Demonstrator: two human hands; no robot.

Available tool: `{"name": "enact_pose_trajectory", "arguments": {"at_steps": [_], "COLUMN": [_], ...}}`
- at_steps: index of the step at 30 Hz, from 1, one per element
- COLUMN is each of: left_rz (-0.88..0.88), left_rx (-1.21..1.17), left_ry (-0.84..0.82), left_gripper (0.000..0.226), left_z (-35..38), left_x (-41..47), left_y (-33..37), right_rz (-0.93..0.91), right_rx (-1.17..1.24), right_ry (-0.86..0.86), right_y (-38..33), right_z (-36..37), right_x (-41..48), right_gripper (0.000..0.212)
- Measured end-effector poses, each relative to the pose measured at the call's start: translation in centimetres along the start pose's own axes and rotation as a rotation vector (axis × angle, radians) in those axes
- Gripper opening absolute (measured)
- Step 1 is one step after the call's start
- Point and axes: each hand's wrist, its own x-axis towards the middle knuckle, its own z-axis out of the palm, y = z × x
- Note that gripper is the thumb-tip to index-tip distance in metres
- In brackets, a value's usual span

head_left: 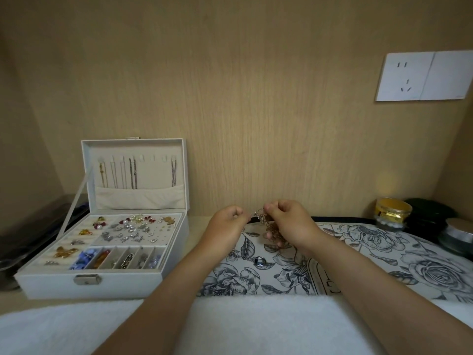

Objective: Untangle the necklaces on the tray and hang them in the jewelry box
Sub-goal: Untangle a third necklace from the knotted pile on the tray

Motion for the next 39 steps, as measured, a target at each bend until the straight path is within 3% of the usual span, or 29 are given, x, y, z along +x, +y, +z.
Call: {"name": "enact_pose_trajectory", "arguments": {"at_steps": [5,8,10,13,15,22,26,29,35,39], "left_rz": [-0.024,-0.065,-0.009,0.233,0.285,0.225,0.187,0.206,0.272,0.387], "left_rx": [0.013,0.006,0.192,0.723,0.827,0.952,0.990,0.993,0.800,0.854], "left_ry": [0.026,-0.014,-0.012,0.088,0.116,0.050,0.003,0.002,-0.014,-0.007], "left_gripper": [0.016,0.016,0.019,0.018,0.017,0.010,0.006,0.012,0.006,0.026], "left_z": [-0.5,-0.8,-1.1,-1.6,-1.8,-2.0,-2.4,-2.4,-2.2,-2.2], "left_x": [0.2,0.3,0.1,-0.2,-0.1,0.4,0.7,0.8,1.1,1.3], "left_y": [-0.5,-0.8,-0.9,-1.2,-1.4,-3.0,-3.5,-3.5,-4.0,-4.4], "right_rz": [0.028,0.016,-0.018,-0.065,-0.062,-0.124,-0.090,-0.134,-0.268,-0.342], "right_rx": [0.119,0.032,-0.081,-0.266,-0.335,-0.485,-0.608,-0.816,-1.062,-1.084], "right_ry": [-0.054,-0.053,-0.043,-0.105,-0.169,-0.136,-0.212,-0.158,-0.062,-0.073], "right_y": [-0.6,-0.5,-0.5,-0.2,0.2,1.1,1.5,1.7,1.8,1.6], "right_z": [0.3,-0.1,-0.5,-1.3,-1.9,-2.9,-4.0,-4.2,-3.3,-2.9], "right_x": [-0.4,-0.4,-0.2,0.0,0.0,0.9,1.0,1.0,1.0,1.1], "right_gripper": [0.029,0.032,0.032,0.027,0.025,0.026,0.006,0.003,0.012,0.017]}}
